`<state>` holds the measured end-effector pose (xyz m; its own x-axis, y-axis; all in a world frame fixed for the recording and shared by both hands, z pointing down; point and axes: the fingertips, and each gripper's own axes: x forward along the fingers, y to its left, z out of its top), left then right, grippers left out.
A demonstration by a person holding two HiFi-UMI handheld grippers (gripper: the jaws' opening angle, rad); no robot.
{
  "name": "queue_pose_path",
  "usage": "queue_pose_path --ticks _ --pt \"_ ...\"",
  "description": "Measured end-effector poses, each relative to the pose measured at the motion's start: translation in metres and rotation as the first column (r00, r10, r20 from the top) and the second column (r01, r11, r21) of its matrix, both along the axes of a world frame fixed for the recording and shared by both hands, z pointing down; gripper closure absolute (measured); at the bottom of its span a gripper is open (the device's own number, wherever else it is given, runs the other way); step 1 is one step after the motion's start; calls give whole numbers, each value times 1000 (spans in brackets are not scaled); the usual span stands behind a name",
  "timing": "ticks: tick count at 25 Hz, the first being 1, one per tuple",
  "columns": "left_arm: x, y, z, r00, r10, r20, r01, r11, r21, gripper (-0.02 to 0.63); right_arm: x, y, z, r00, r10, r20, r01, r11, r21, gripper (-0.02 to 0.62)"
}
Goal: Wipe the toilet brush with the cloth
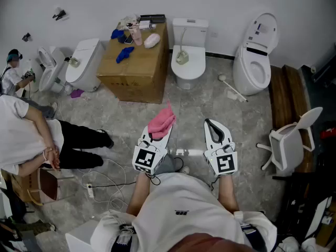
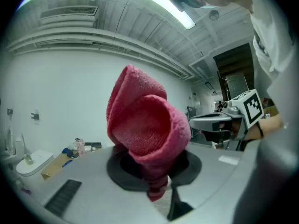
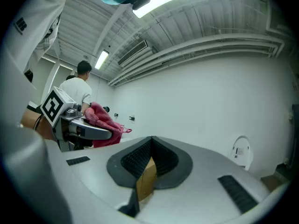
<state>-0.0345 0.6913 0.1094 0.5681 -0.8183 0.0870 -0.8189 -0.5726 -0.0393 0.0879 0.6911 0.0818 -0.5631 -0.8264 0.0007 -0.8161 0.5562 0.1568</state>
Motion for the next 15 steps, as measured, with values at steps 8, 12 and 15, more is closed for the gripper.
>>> queue_pose_path --ticks 8,12,15 --pt "3 -18 2 1000 -6 1 6 1000 4 529 0 -18 6 1000 -3 8 3 1000 1 600" --pt "-4 -46 7 1000 -7 2 7 1000 6 529 -12 -43 13 1000 -22 4 22 1000 0 600" --pt "-13 -78 7 1000 -1 2 1 1000 5 529 -25 -73 15 999 -33 -2 33 999 -16 600"
